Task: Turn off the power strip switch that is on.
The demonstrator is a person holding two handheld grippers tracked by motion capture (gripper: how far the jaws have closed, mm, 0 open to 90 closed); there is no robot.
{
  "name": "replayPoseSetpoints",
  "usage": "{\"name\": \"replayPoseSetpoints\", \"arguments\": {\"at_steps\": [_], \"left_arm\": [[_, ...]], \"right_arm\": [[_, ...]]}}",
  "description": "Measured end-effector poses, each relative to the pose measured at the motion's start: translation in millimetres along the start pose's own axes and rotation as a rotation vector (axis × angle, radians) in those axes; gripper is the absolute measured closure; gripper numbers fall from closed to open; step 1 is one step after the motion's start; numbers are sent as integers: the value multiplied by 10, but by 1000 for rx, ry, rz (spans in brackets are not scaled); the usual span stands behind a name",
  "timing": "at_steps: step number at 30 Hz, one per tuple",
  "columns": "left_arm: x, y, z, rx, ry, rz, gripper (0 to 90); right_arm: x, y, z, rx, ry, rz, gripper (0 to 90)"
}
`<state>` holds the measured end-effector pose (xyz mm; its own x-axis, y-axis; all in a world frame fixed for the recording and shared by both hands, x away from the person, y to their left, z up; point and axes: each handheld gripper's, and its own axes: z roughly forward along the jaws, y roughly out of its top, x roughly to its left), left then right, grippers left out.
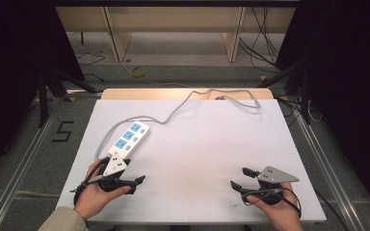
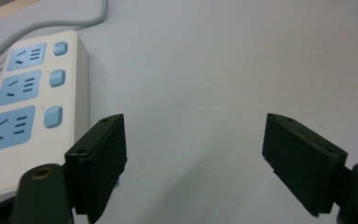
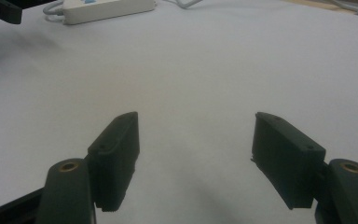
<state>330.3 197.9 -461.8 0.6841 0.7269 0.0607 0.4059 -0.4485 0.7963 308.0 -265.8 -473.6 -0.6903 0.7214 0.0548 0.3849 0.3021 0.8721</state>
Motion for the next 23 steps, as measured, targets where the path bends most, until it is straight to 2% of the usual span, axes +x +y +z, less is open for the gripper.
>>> {"name": "replayPoseSetpoints", "arguments": {"at_steps": [7,11,19,23], "left_arm": [[-24,-95,-35,6,15,2,207],[-37,-135,-44,11,27,18,206],[-15,-159,-41,5,44,17,197],[-26,-156,-28,9,39,20,198]], "right_arm": [[15,3,4,4,4,-7,330],[17,6,5,2,7,-10,330],[28,10,12,8,15,-25,330],[36,14,21,13,19,-35,329]]}}
